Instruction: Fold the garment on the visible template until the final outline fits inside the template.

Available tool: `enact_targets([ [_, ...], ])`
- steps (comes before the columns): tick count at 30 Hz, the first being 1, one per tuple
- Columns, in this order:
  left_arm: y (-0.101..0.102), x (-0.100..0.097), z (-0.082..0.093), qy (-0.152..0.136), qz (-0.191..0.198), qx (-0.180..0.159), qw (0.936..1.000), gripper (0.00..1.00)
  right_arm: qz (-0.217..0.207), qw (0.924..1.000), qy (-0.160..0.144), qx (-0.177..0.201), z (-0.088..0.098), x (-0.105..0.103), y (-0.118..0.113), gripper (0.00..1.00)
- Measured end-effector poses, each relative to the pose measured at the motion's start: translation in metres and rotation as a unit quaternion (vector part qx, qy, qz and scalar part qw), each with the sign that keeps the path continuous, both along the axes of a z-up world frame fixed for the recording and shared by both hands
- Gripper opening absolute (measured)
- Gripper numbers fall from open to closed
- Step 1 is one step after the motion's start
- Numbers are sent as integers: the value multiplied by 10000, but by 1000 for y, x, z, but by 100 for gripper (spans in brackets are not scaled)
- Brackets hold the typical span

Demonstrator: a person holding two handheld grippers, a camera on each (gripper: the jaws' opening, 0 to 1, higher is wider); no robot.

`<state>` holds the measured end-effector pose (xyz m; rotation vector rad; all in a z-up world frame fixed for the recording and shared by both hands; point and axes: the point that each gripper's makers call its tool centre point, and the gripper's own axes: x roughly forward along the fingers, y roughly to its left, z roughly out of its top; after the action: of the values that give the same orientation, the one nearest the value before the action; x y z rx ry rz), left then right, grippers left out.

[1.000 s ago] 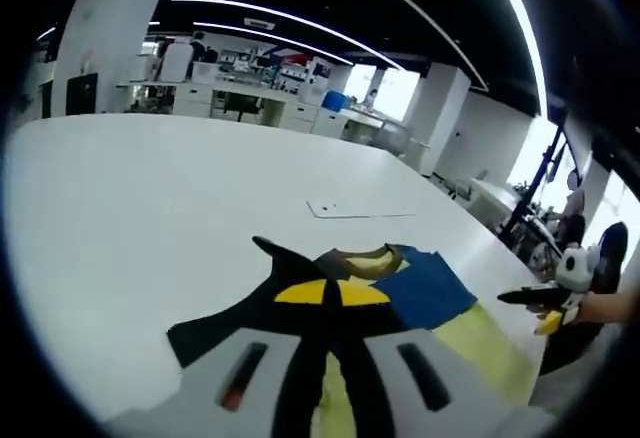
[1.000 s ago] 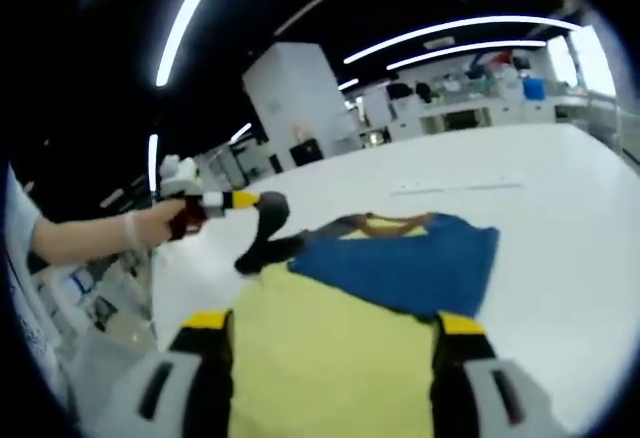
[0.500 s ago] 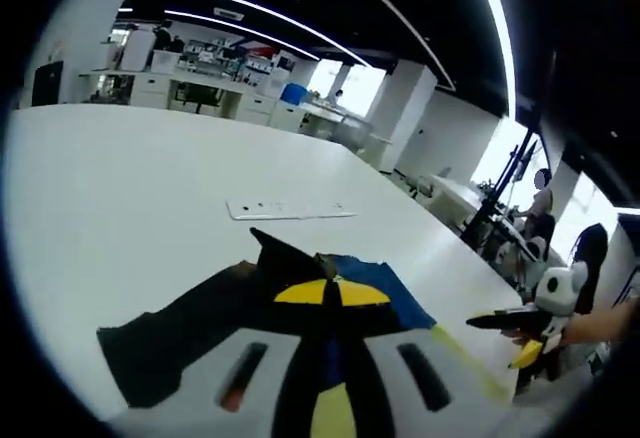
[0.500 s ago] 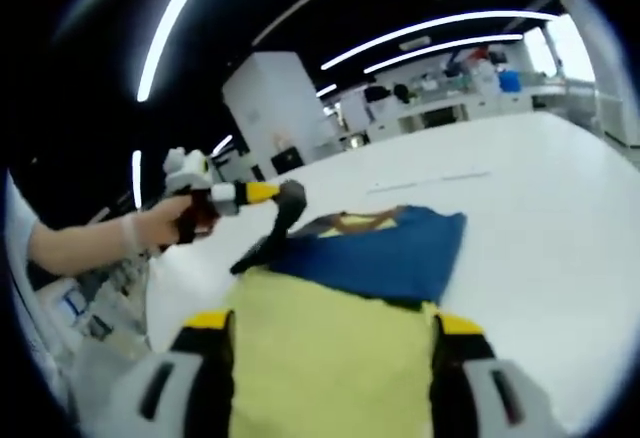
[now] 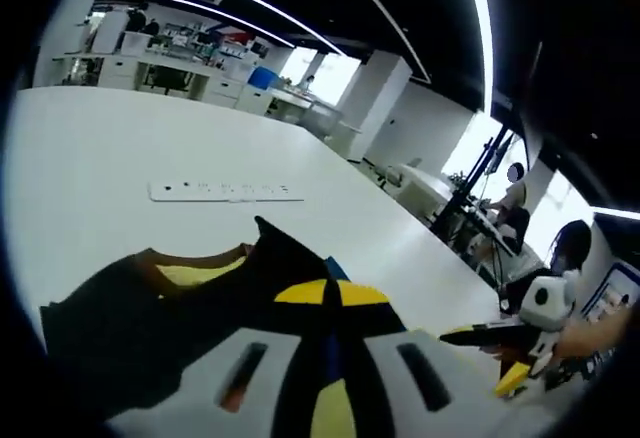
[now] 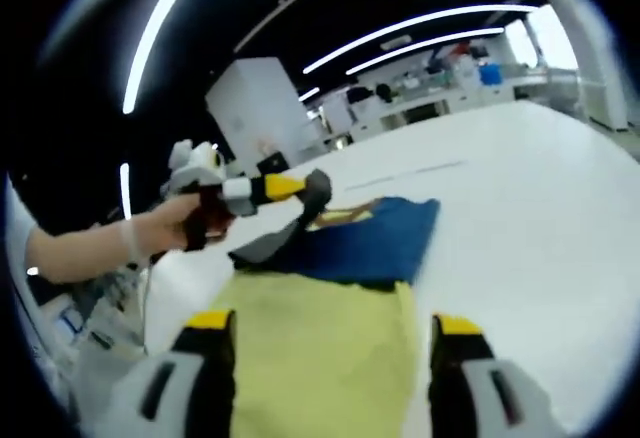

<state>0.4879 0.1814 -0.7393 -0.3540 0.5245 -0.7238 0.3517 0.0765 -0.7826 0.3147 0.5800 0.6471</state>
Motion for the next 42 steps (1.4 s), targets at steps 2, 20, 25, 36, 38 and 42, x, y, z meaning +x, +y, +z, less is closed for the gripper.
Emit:
enact_targets([
  [2,-9,0,-2,27,-119,-54,9999,0,-34,10000,13,-2,-1,0,-2,79],
  [20,-62,-32,-48,435,-805,206,9956,0,-188,9997,134,51,-10,-6,-10,79],
  [25,-61,-37,-54,405,-876,239,9950,0,-189,9997,132,50,-9,-6,-10,79],
  [36,-51,-23,-45,-267,-833,514,9948,45,-161,9998,97,56,-5,-3,-6,79],
  [38,-47,-23,-45,-300,-802,569,9947,63,-148,9998,85,49,-3,-3,-4,79],
  [42,-33,-21,-43,-417,-682,650,9947,84,-120,9999,60,9,-2,-2,-2,80],
])
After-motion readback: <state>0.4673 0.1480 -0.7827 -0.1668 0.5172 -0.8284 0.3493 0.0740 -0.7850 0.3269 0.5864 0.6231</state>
